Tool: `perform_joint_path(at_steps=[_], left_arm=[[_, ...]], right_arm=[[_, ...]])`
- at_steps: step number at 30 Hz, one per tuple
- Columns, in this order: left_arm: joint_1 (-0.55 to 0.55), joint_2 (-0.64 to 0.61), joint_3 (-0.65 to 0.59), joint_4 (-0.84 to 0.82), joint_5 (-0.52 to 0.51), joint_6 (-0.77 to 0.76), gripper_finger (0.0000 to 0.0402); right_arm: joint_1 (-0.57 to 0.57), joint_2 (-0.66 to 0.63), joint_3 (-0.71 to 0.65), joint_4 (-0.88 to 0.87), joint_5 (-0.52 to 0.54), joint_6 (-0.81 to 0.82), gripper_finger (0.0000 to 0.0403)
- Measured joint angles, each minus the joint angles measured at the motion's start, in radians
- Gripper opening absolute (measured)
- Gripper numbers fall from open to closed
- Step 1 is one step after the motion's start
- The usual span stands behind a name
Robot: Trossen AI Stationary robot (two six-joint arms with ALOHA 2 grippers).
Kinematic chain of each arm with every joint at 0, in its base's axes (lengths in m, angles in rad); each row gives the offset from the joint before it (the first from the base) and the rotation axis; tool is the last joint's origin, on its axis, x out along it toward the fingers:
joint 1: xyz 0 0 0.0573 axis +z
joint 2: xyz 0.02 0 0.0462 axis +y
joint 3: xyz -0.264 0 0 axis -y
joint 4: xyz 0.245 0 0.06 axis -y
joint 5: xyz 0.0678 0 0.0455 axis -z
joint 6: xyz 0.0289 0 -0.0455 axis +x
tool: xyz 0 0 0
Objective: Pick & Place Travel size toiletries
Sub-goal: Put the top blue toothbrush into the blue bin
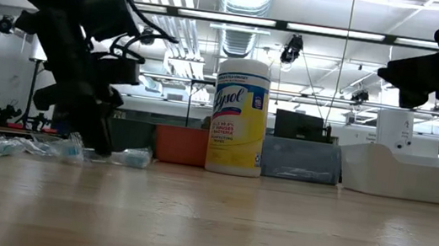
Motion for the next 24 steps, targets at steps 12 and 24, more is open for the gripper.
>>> perform_joint_path(at_steps=[12, 24], left_arm=[[0.003, -0.022, 0.104, -0.016, -0.009, 0.041, 0.0015], [0.074, -0.187, 0.182, -0.02, -0.061, 0.079, 0.0015]], right_arm=[[0.0, 0.0, 0.0, 0.0, 0.0, 0.002, 0.0116], [0.0, 0.0, 0.0, 0.0, 0.0, 0.0, 0.0128]])
